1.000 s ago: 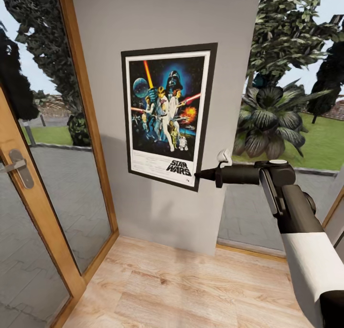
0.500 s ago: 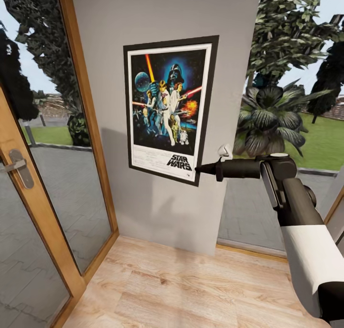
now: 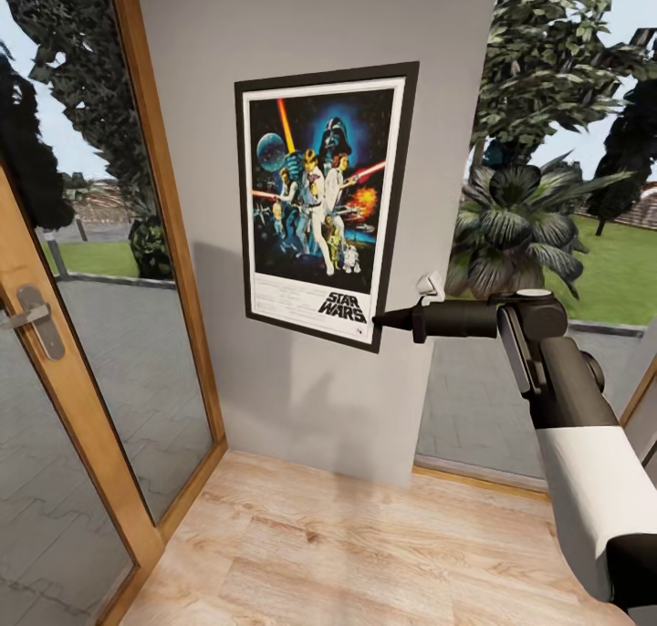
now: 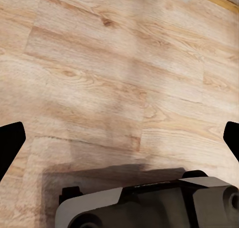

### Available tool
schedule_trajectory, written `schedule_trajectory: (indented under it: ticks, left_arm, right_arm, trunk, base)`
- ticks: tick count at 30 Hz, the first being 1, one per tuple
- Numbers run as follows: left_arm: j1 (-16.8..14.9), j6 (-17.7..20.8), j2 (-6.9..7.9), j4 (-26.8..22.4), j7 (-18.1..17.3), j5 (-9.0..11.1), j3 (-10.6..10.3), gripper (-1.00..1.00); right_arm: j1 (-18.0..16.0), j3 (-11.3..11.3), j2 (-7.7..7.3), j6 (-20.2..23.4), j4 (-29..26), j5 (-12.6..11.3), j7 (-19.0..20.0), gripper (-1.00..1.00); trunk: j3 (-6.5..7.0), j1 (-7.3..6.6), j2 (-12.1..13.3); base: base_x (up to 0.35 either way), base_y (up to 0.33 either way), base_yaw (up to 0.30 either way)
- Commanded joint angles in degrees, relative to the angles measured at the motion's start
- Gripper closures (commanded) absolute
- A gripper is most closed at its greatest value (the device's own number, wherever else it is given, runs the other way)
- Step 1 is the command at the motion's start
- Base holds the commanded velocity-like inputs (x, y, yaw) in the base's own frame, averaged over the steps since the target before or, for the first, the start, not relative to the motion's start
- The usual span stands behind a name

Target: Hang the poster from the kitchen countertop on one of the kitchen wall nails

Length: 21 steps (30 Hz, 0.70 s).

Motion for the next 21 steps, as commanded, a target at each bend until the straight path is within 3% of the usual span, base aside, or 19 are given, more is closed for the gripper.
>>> schedule_trajectory:
  ticks: [1,21]
  left_arm:
    - [0.0,0.4,-0.02,-0.1,-0.4,-0.2,0.1,-1.0]
    - [0.0,0.4,0.03,0.0,-0.3,-0.3,0.1,-1.0]
  right_arm:
    - [-0.2,0.0,-0.02,0.6,0.0,0.1,0.3,1.0]
    - [-0.7,0.1,-0.02,0.5,-0.1,0.1,0.3,1.0]
  trunk:
    - [-0.04,0.03,-0.1]
    - [-0.04,0.03,-0.1]
  base:
    - [0.0,0.0,0.0]
    - [0.0,0.0,0.0]
